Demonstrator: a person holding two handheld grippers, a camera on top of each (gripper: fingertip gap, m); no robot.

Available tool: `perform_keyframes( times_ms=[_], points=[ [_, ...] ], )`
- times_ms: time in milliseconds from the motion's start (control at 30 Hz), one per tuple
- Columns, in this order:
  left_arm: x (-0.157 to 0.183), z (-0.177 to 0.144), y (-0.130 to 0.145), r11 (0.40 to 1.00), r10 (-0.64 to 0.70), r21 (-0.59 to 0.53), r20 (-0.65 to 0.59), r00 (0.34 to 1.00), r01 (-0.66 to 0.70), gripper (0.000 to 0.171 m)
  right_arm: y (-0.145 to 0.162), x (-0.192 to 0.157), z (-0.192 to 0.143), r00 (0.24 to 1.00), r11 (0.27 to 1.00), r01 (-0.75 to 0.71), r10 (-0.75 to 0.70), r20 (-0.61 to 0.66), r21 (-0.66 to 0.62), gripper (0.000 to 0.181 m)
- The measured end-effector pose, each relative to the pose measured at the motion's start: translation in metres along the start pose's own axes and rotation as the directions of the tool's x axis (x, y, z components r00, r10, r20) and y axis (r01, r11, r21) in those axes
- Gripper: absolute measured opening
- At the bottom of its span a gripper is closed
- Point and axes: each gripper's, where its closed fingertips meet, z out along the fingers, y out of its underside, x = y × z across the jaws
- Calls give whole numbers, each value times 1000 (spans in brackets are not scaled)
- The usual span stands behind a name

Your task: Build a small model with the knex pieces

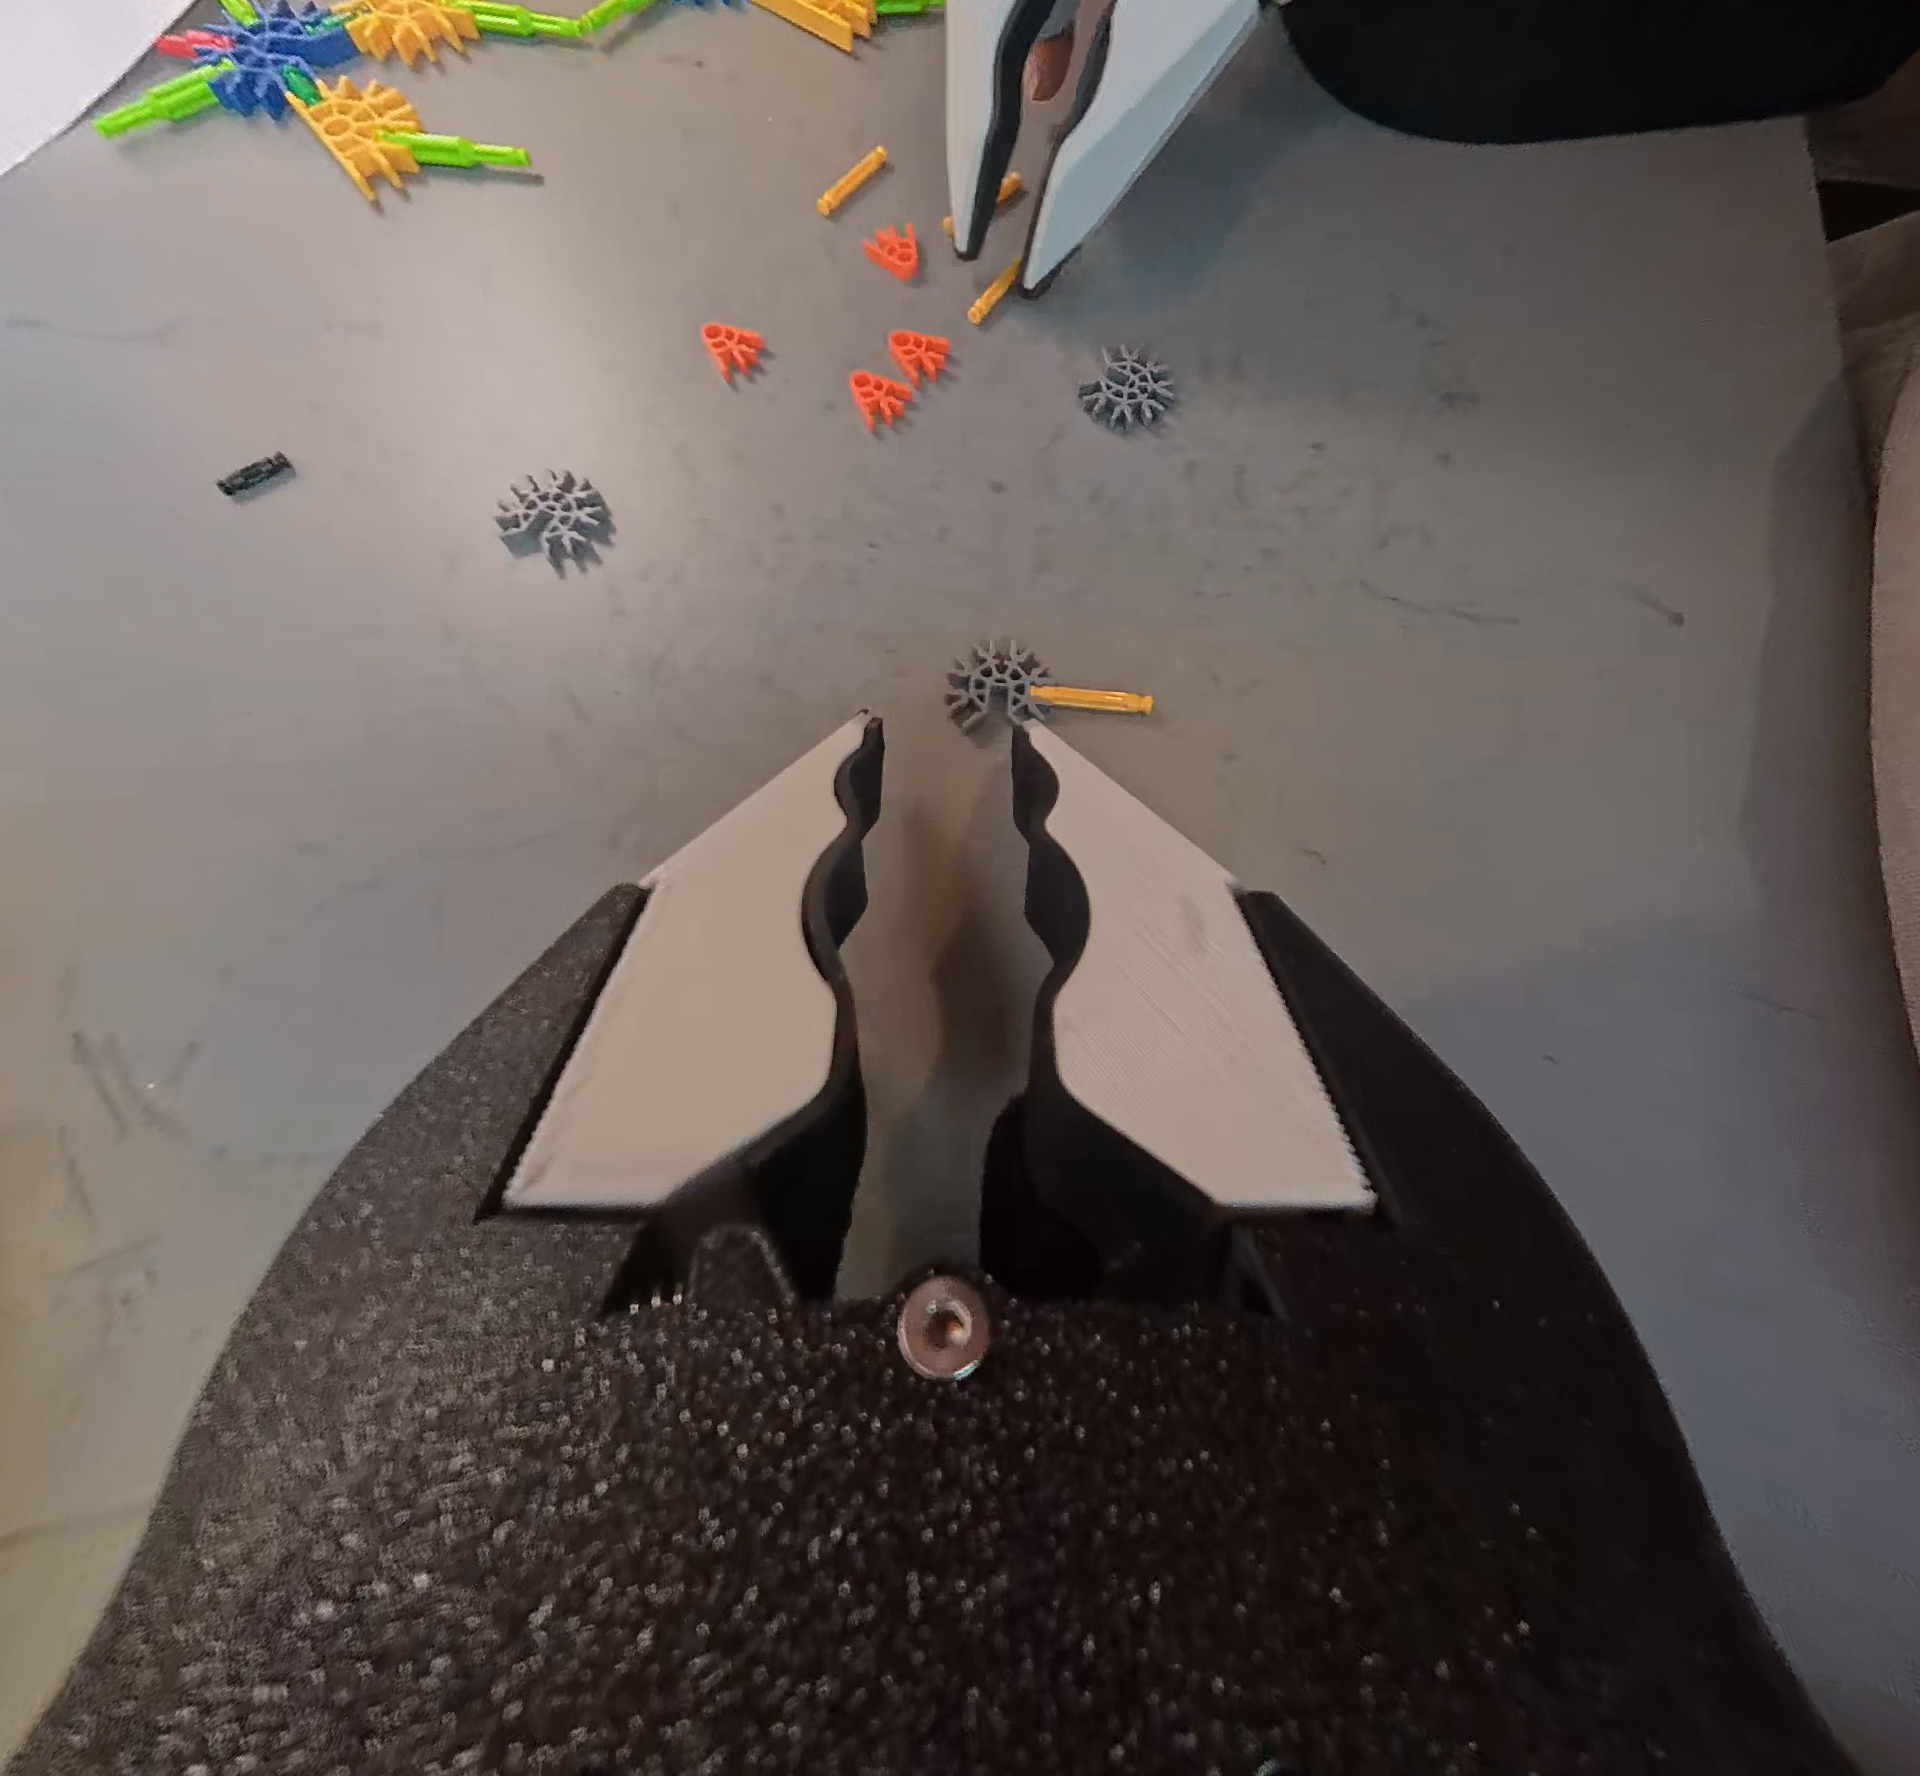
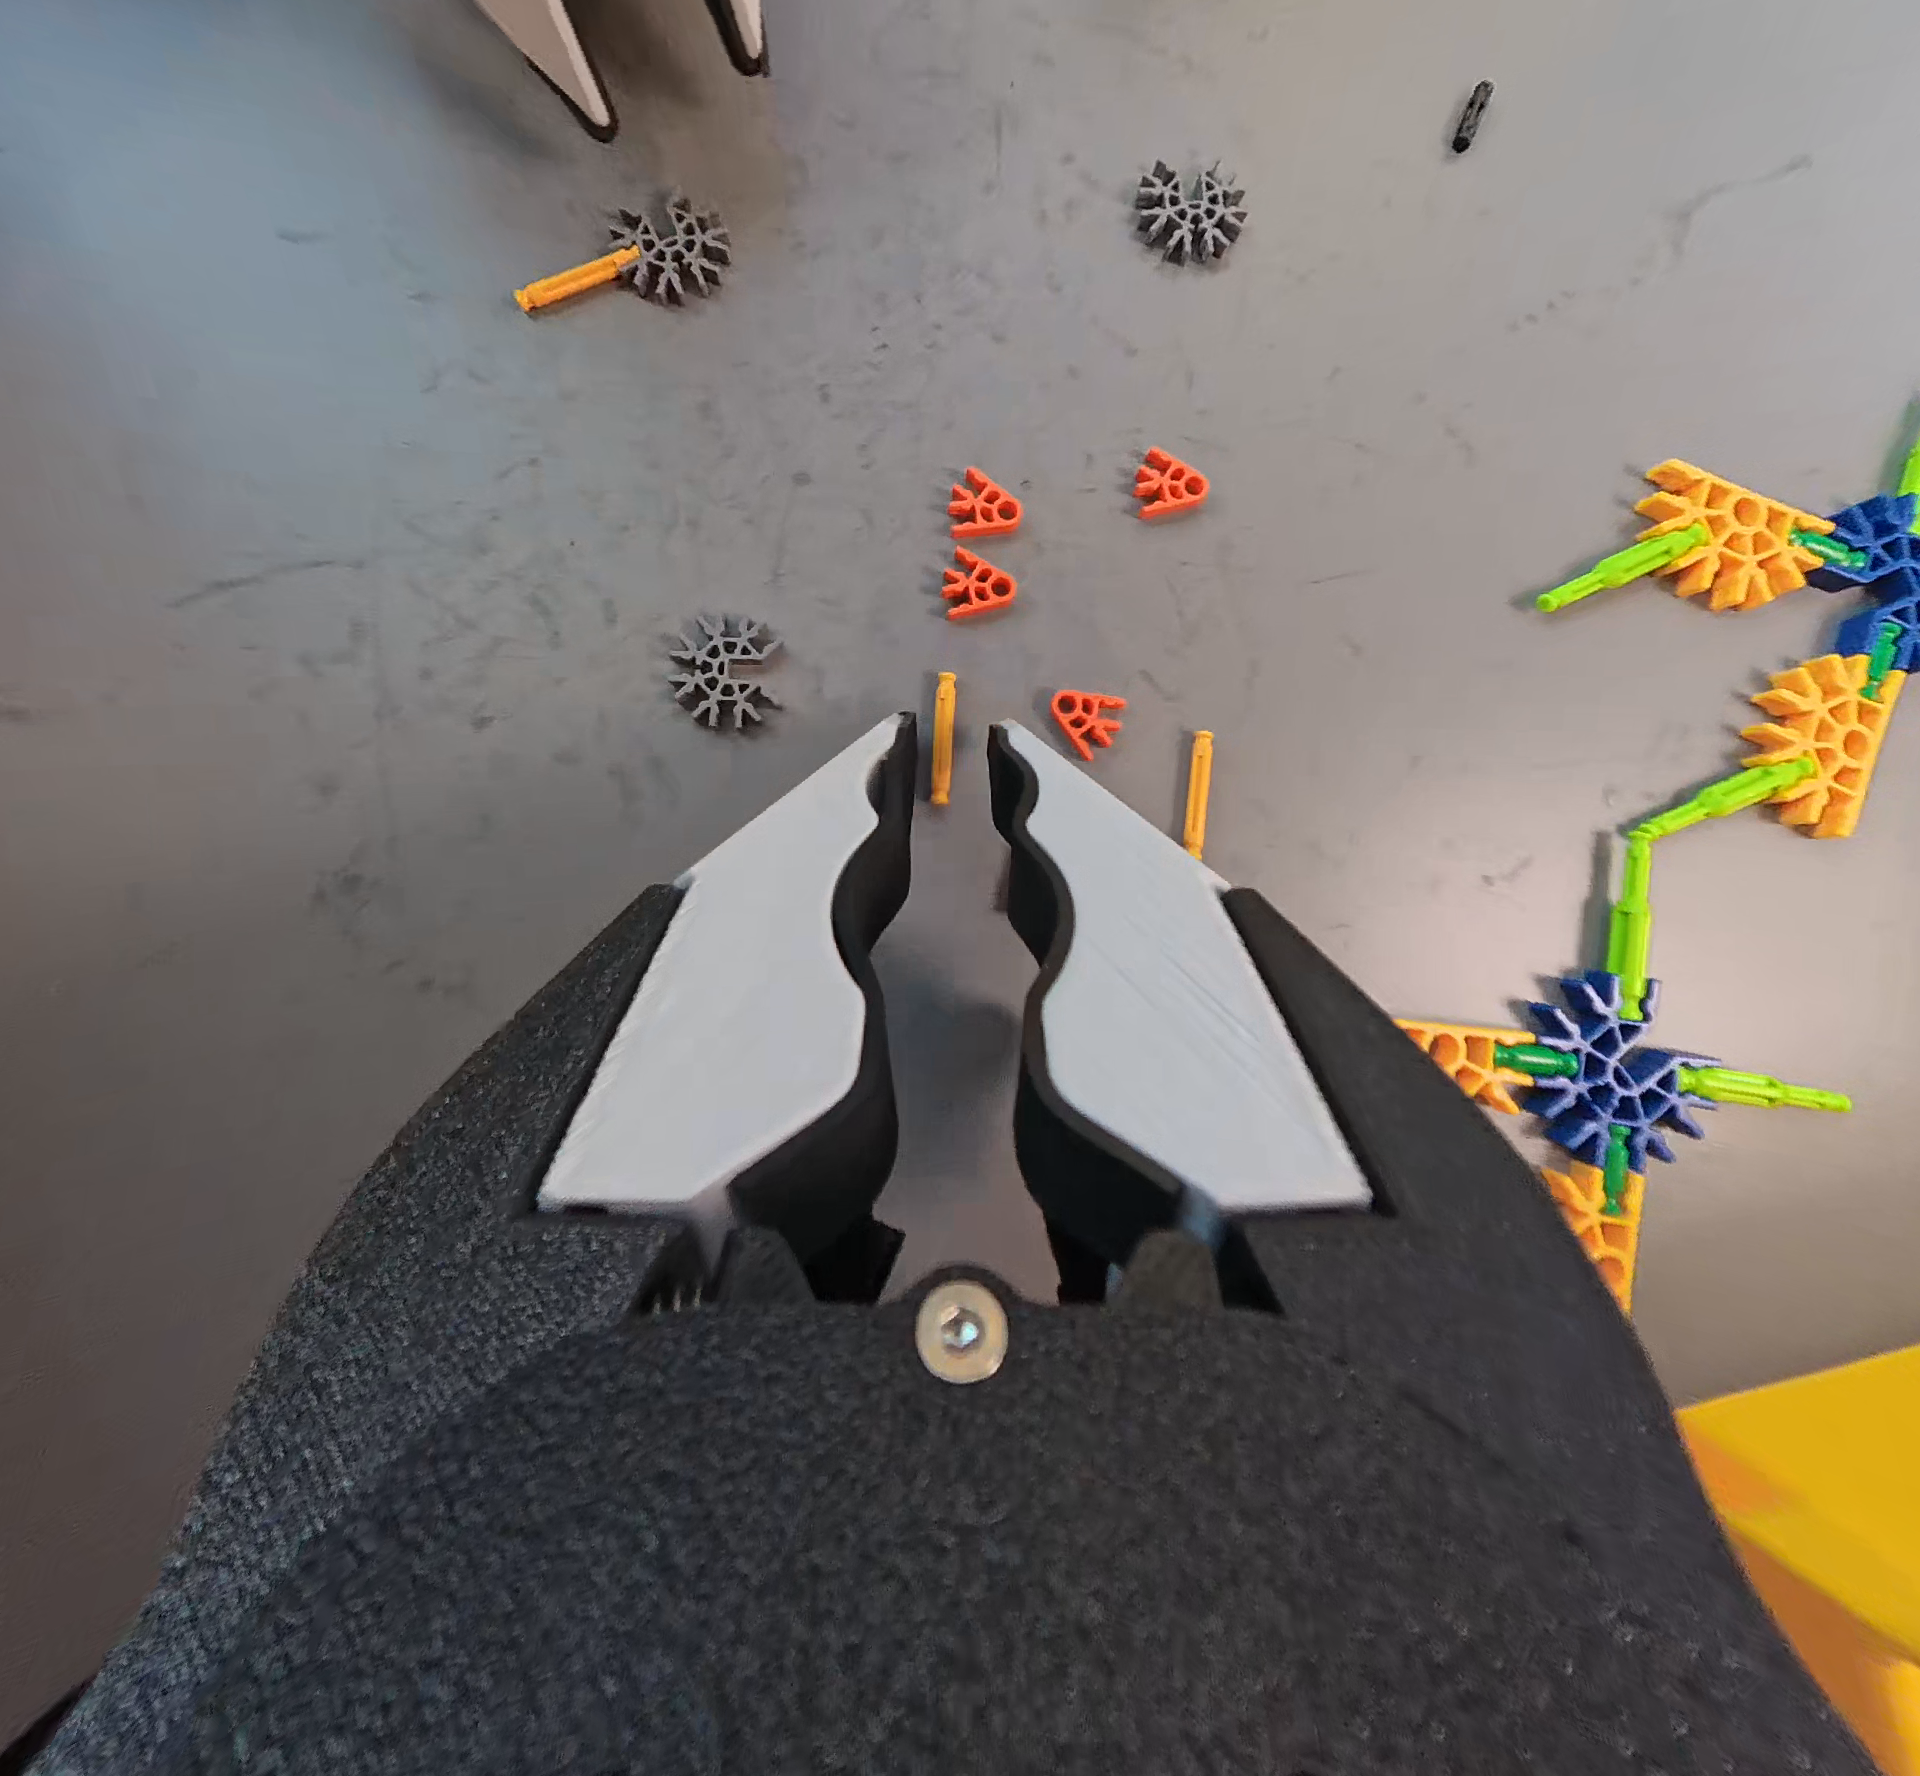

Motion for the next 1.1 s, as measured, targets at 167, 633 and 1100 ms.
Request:
perform_keyframes(
  times_ms=[167, 633, 1100],
  points=[
    [24, 9, 4, 997, -65, -37, -119, 991, 61, 35, 1, -3, 4, 997, 1000, 10, -8, 73, -24, 0],
    [21, 29, -9, 999, 10, -48, -107, 994, -16, 21, -51, -47, 21, 908, 948, 306, -318, 274, 84, 0],
    [18, 21, -2, 998, 23, -61, -81, 996, -28, 20, -53, -48, 39, 902, 941, 337, -331, 275, 27, 0]
  ],
)
